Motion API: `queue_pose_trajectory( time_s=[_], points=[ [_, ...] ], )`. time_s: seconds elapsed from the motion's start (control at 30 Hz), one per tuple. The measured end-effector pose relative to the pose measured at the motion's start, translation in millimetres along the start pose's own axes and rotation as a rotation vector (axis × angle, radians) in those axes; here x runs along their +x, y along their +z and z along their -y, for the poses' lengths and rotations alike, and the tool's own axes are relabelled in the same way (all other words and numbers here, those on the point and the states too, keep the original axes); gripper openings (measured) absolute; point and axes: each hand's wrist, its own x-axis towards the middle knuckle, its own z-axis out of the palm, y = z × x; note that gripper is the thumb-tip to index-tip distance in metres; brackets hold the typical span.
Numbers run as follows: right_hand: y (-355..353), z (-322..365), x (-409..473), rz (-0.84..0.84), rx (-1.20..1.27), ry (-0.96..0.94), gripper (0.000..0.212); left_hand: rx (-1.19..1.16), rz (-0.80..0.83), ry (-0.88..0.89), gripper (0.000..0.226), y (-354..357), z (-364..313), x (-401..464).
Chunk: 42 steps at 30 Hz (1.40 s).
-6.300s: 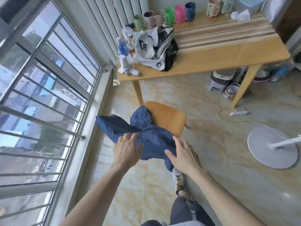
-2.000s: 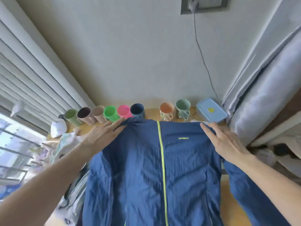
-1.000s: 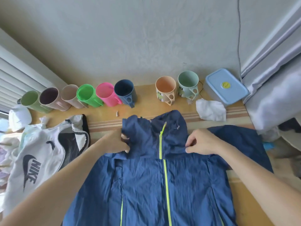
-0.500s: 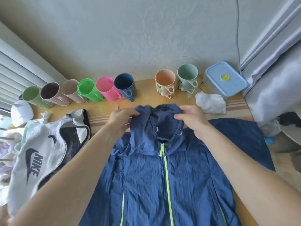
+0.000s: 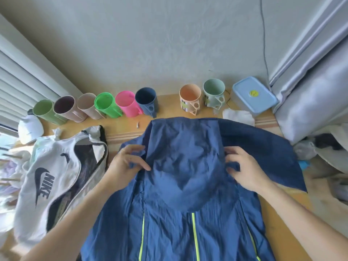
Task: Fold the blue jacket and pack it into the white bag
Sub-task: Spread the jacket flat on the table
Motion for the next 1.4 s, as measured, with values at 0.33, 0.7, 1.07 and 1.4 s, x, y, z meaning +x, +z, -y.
queue_pose_trajectory(
  time_s=[0.33, 0.7, 1.07, 1.4],
  points=[
    [65, 2, 7, -0.171, 0.454, 0.548, 0.048, -0.504, -0.071, -0.677, 0.038, 83, -21, 9],
    [104, -21, 15, -0.100, -0.558, -0.208, 0.064, 0.567, -0.075, 0.234, 0.059, 149, -26, 22],
    [30, -83, -44, -0.744, 0.338, 0.557, 0.042, 0.517, -0.051, 0.159, 0.061, 214, -84, 30],
    [-60, -217, -18, -0.827, 1.243, 1.277, 0.067, 0.640, 0.043, 0.027, 0.060, 299, -120, 87]
  ],
)
